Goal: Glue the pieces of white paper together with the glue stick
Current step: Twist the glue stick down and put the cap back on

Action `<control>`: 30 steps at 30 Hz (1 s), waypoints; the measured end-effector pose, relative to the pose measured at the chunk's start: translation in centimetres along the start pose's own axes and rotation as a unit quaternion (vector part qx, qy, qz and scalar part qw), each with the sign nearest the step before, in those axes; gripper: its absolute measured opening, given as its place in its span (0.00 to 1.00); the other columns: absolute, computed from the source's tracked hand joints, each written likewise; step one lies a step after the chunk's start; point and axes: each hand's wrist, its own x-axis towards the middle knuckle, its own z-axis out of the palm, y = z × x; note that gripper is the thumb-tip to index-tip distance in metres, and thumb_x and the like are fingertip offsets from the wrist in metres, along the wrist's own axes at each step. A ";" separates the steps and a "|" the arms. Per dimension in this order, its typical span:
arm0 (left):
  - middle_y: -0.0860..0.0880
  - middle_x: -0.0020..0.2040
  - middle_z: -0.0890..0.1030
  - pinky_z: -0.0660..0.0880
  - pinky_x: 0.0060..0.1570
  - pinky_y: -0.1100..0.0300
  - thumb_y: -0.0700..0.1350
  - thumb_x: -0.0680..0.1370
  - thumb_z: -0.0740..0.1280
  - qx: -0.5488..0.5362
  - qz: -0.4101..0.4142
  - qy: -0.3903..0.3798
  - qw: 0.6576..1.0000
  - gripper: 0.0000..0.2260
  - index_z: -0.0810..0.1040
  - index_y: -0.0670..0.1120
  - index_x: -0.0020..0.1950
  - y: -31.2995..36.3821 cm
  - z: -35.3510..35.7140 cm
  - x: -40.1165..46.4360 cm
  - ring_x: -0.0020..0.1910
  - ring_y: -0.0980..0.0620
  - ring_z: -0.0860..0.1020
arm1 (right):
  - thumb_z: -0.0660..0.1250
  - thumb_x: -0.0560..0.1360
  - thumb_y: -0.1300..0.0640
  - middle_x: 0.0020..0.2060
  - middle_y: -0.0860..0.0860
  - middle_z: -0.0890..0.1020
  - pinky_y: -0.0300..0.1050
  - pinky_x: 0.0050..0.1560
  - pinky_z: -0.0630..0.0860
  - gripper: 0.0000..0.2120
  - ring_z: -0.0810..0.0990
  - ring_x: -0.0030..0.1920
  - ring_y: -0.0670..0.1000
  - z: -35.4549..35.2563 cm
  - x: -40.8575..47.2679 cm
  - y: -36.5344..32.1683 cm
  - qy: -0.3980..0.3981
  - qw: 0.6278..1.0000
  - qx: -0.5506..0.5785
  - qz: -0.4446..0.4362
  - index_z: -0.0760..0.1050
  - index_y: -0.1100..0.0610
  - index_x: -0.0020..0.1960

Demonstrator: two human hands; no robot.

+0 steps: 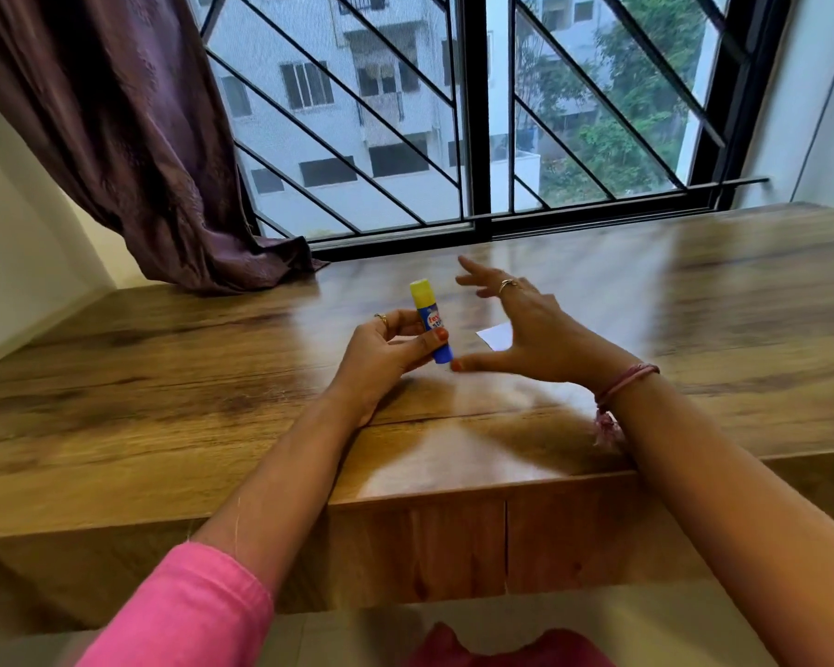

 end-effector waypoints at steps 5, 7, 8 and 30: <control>0.44 0.52 0.83 0.79 0.51 0.58 0.40 0.71 0.74 0.070 -0.007 0.041 0.997 0.11 0.79 0.46 0.52 -0.6 0.0 0.7 0.45 0.53 0.83 | 0.64 0.75 0.53 0.61 0.48 0.76 0.52 0.56 0.65 0.16 0.74 0.61 0.53 -1.4 -1.5 2.6 0.052 0.984 -0.132 0.104 0.72 0.48 0.62; 0.46 0.50 0.83 0.79 0.46 0.63 0.39 0.71 0.74 0.091 -0.002 0.040 0.995 0.11 0.79 0.49 0.50 -0.6 0.1 1.0 0.42 0.56 0.82 | 0.62 0.75 0.55 0.61 0.50 0.76 0.53 0.55 0.64 0.13 0.73 0.60 0.55 -1.5 -2.3 3.4 0.035 0.972 -0.194 0.129 0.75 0.48 0.58; 0.47 0.49 0.82 0.79 0.47 0.64 0.39 0.72 0.74 0.097 -0.003 0.038 0.995 0.11 0.78 0.49 0.51 -0.6 0.1 1.3 0.43 0.55 0.82 | 0.62 0.75 0.55 0.61 0.50 0.76 0.53 0.55 0.64 0.12 0.73 0.61 0.56 -1.5 -2.5 3.6 0.026 0.968 -0.210 0.137 0.75 0.47 0.57; 0.45 0.60 0.79 0.66 0.49 0.68 0.37 0.77 0.66 0.326 0.037 0.060 0.943 0.17 0.72 0.41 0.66 -2.0 1.9 5.7 0.50 0.54 0.73 | 0.51 0.79 0.49 0.66 0.47 0.70 0.53 0.59 0.58 0.19 0.65 0.66 0.54 0.8 -2.6 2.2 -0.096 0.968 -0.200 0.114 0.69 0.42 0.68</control>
